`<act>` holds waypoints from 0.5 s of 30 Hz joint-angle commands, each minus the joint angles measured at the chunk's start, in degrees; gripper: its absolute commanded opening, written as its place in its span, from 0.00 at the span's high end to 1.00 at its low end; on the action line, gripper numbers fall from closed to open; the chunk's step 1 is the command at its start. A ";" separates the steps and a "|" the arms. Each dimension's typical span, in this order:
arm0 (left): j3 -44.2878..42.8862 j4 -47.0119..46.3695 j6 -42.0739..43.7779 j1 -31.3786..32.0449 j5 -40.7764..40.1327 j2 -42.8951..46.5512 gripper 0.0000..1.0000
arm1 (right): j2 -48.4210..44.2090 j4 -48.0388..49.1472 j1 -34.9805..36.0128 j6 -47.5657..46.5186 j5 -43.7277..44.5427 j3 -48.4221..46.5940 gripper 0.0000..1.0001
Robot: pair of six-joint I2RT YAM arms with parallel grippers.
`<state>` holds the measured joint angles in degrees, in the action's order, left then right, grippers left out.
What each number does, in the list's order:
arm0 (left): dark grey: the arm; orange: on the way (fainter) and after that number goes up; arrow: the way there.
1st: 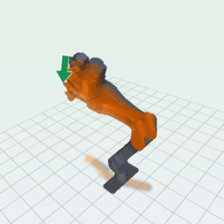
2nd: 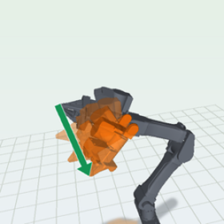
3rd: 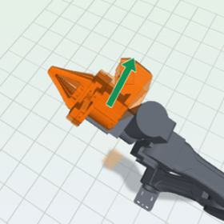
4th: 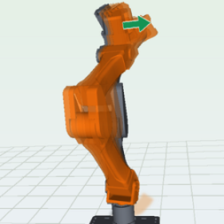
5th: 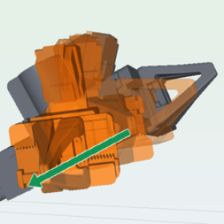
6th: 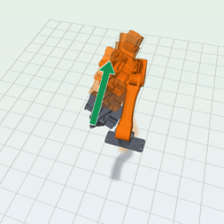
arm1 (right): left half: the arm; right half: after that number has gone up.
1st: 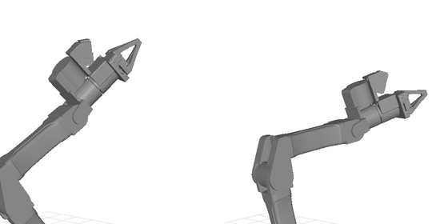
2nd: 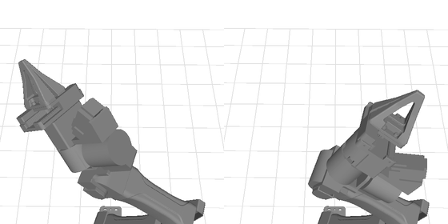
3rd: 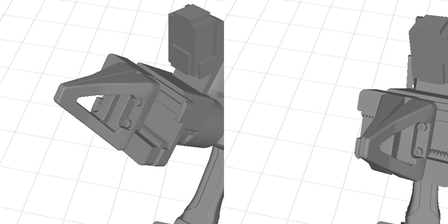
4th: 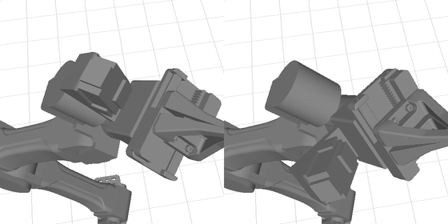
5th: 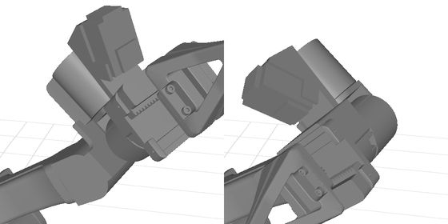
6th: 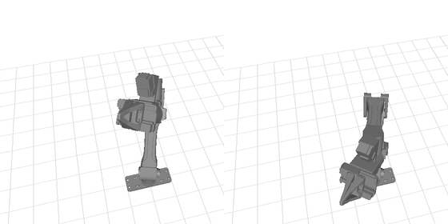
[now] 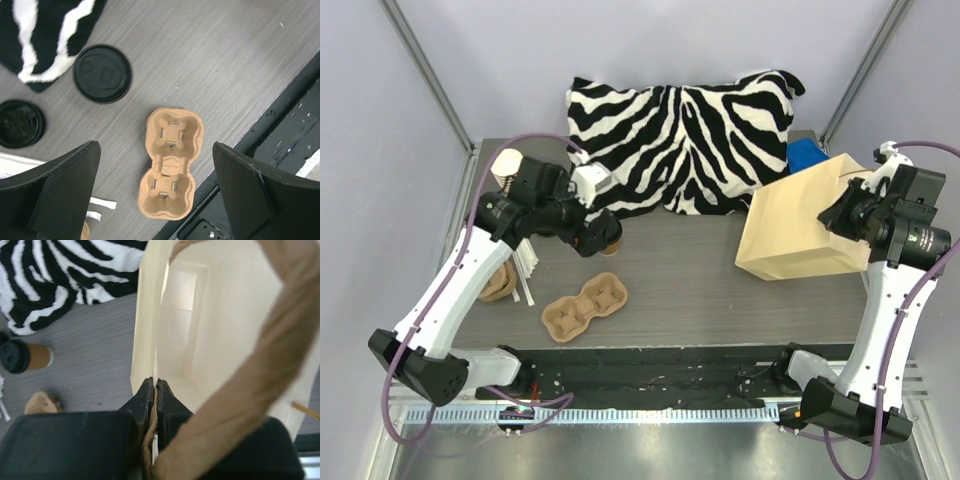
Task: Pack the takeout coffee
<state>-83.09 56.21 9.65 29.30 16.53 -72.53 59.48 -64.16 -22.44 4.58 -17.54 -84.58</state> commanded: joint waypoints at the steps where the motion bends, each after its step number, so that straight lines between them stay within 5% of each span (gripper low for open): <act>1: -2.52 2.33 -2.09 -7.75 9.98 -0.50 0.00 | 0.63 4.57 4.66 6.04 -6.03 2.04 0.99; 5: -1.46 2.59 -3.05 -10.49 11.68 0.28 0.00 | 1.95 7.11 16.88 10.53 1.45 2.48 0.99; 15: 0.47 3.03 -3.06 -11.98 9.48 2.31 0.00 | 2.92 -1.66 29.10 11.86 7.69 0.99 0.99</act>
<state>-82.65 58.72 7.40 17.85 25.39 -71.88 63.16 -62.11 2.76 15.84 -14.44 -81.32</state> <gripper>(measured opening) 0.996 0.036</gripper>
